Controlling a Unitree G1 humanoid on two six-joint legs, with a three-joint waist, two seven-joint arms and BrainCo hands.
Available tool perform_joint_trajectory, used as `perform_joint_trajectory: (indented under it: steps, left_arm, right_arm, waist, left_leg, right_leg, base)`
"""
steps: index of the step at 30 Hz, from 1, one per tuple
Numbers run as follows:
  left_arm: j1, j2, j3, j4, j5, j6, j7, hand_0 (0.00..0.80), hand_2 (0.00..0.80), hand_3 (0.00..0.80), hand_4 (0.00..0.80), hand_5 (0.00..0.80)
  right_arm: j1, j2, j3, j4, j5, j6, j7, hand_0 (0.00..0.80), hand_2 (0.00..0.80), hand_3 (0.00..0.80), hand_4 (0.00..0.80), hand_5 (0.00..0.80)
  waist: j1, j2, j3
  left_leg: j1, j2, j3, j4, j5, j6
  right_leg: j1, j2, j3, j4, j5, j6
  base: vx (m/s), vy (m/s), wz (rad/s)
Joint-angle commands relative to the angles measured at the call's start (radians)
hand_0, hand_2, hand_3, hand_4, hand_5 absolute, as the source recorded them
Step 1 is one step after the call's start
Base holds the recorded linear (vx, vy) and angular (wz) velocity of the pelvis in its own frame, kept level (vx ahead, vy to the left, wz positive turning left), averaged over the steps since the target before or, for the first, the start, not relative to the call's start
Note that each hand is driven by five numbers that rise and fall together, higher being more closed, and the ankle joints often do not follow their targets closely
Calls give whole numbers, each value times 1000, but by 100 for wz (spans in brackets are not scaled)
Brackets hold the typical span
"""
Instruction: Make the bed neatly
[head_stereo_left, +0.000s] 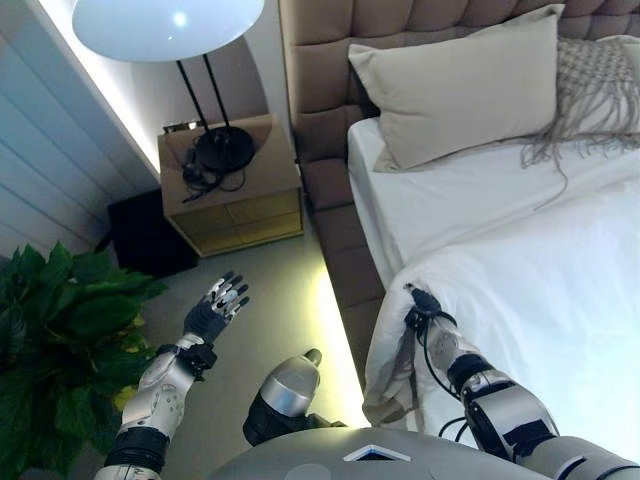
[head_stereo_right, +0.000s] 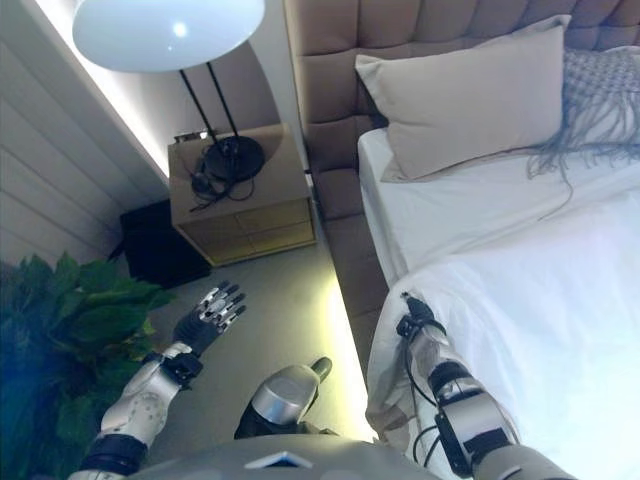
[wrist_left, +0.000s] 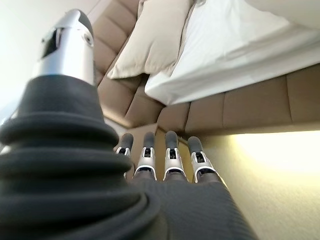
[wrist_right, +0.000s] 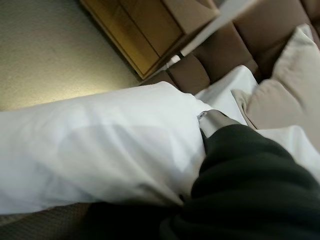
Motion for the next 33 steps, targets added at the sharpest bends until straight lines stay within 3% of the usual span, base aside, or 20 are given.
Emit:
perform_joint_trajectory:
  steps: [1, 6, 7, 8, 20, 26, 33]
  left_arm:
    - [-18, 14, -19, -2, 35, -31, -41, 0, 0, 0, 0, 0]
    - [-30, 14, -13, -5, 43, -21, -38, 0, 0, 0, 0, 0]
    - [-28, 14, -12, -2, 44, -25, -43, 0, 0, 0, 0, 0]
    - [-25, 15, -12, 0, 44, -28, -45, 0, 0, 0, 0, 0]
    - [-26, 4, 4, 46, 38, -107, -36, 0, 0, 0, 0, 0]
    - [-36, -13, 14, 65, 43, -126, -18, 0, 0, 0, 0, 0]
    - [-17, -46, 33, 67, 36, -132, -9, 0, 0, 0, 0, 0]
  right_arm:
    - [-181, 127, 173, -108, -96, 37, 120, 800, 800, 800, 800, 800]
    - [-216, 145, 194, -125, -50, 66, 106, 800, 800, 800, 800, 800]
    - [-218, 148, 192, -123, -46, 72, 97, 499, 499, 499, 499, 499]
    - [-219, 148, 189, -118, -35, 80, 88, 0, 0, 0, 0, 0]
    - [-121, 103, 159, -32, -70, 153, 111, 0, 0, 0, 0, 0]
    - [-16, 92, 129, -2, -5, 117, 133, 0, 0, 0, 0, 0]
    - [138, 90, 90, -3, 92, 102, 242, 0, 0, 0, 0, 0]
  waist:
    - [57, 27, -17]
    - [65, 19, -8]
    - [66, 18, -7]
    - [66, 16, -6]
    - [39, -5, -2]
    - [16, -5, -26]
    - [-28, 15, -55]
  left_leg:
    - [-8, 43, -45, -12, 31, -44]
    - [-23, 29, -45, 3, 32, -43]
    - [-25, 28, -44, 6, 32, -43]
    - [-27, 27, -43, 7, 32, -43]
    - [-20, 51, -1, -8, 30, -44]
    - [4, 68, 14, -38, 27, -41]
    - [37, 87, 35, -71, 24, -38]
  right_leg:
    - [20, -109, 46, 190, -4, 25]
    - [12, -118, 48, 203, 14, 28]
    - [11, -119, 49, 204, 16, 27]
    - [8, -119, 50, 206, 20, 27]
    - [-9, -92, 68, 154, 36, 21]
    - [-10, -75, 79, 127, 29, 17]
    - [-21, -62, 103, 117, 17, 18]
  base:
    - [30, 32, 4]
    - [28, 11, 1]
    - [0, 0, 0]
    - [7, -42, 0]
    - [-47, -86, -4]
    - [-39, -61, -14]
    - [-34, -11, -14]
